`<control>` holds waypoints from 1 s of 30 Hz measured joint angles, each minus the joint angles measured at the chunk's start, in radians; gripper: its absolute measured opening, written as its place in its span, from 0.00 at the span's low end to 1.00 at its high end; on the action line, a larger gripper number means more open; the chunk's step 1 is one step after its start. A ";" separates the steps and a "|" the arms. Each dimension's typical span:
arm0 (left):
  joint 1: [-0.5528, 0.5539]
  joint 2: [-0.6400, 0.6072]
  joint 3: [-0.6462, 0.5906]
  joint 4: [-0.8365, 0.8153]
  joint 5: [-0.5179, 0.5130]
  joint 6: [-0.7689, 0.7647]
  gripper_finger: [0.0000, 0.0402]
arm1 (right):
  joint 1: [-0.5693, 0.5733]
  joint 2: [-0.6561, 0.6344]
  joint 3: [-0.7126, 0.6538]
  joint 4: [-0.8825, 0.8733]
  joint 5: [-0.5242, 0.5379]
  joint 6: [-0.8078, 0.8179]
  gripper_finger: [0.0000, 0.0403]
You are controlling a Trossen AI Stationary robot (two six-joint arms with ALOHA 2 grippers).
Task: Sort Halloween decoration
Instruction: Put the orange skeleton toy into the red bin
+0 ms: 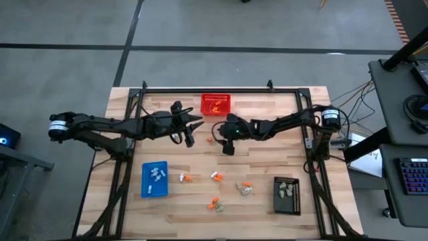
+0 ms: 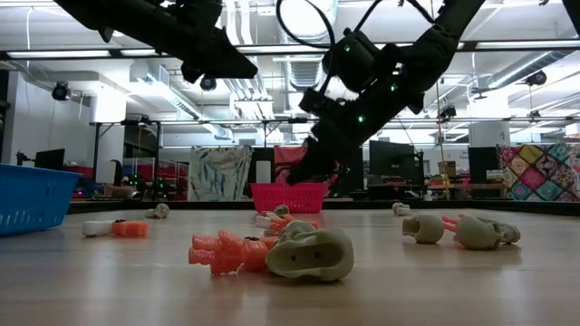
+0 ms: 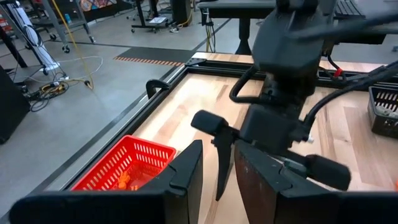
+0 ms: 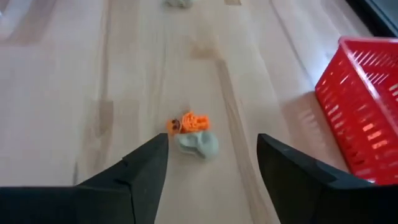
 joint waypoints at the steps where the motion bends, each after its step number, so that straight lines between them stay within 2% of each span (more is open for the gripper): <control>1: 0.000 0.000 0.000 0.000 0.000 0.000 0.19 | -0.001 0.010 0.000 0.002 0.000 -0.007 0.58; 8: 0.000 0.000 0.000 -0.002 0.000 0.000 0.19 | -0.003 0.076 0.000 0.064 0.000 -0.014 0.56; 14: 0.000 0.000 0.000 -0.002 0.001 0.000 0.19 | -0.008 0.077 0.000 0.076 -0.003 -0.042 0.56; 19: 0.000 0.000 0.000 -0.002 0.001 0.000 0.19 | -0.014 0.084 0.000 0.092 -0.045 -0.049 0.56; 30: 0.000 0.000 0.000 -0.002 0.002 0.000 0.19 | -0.016 0.122 0.027 0.167 -0.047 -0.059 0.56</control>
